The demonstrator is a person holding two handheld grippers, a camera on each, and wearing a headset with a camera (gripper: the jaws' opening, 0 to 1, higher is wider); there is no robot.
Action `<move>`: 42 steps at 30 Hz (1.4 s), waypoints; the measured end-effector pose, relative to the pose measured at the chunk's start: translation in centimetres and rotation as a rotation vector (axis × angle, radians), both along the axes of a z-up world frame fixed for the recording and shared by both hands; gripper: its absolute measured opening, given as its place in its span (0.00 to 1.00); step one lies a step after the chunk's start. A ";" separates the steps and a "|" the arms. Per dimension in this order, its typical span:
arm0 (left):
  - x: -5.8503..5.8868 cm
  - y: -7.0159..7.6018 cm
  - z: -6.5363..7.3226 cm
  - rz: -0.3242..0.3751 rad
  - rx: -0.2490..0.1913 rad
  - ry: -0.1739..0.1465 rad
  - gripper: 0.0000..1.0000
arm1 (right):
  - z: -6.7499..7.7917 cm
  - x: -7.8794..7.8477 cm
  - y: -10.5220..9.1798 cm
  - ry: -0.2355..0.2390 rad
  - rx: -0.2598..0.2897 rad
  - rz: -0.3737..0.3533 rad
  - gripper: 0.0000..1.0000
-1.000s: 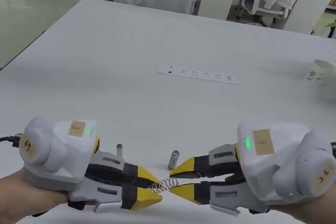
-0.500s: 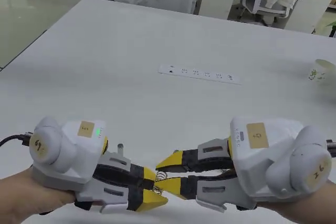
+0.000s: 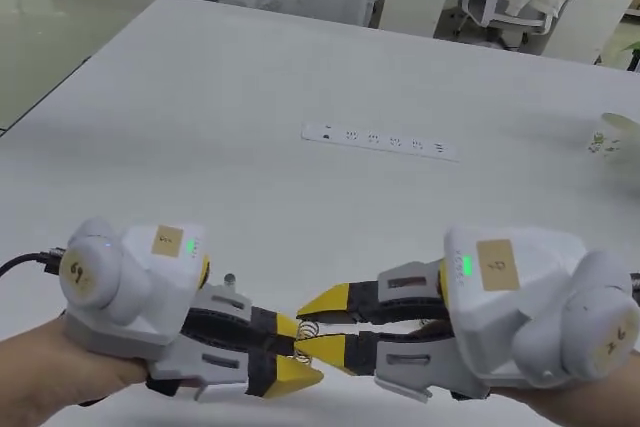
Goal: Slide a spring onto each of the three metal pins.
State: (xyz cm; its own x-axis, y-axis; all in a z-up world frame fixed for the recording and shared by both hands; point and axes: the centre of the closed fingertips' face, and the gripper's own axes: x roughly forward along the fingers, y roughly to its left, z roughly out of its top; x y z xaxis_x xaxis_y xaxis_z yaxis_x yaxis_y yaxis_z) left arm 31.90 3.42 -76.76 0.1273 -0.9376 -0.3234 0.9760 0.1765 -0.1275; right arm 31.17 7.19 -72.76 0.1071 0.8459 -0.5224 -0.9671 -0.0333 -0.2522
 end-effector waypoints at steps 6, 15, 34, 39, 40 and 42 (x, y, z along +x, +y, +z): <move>-0.2 0.1 0.1 0.008 -0.014 0.025 0.04 | 0.1 0.0 0.1 0.013 0.015 -0.003 0.06; -0.2 0.2 0.4 0.017 -0.024 0.030 0.09 | 0.3 0.4 0.0 0.013 0.022 -0.013 0.06; 0.3 1.5 0.4 0.071 -0.032 0.042 0.12 | 0.1 0.4 0.1 -0.013 -0.006 0.005 0.06; 0.5 2.1 0.4 0.089 -0.028 0.045 0.14 | 0.0 0.3 0.1 -0.026 -0.022 0.015 0.06; 0.4 2.3 0.4 0.095 -0.028 0.044 0.14 | -0.1 0.3 0.1 -0.029 -0.026 0.015 0.06; 0.4 2.5 0.2 0.106 -0.024 0.047 0.17 | -0.1 0.3 0.0 -0.030 -0.029 0.014 0.06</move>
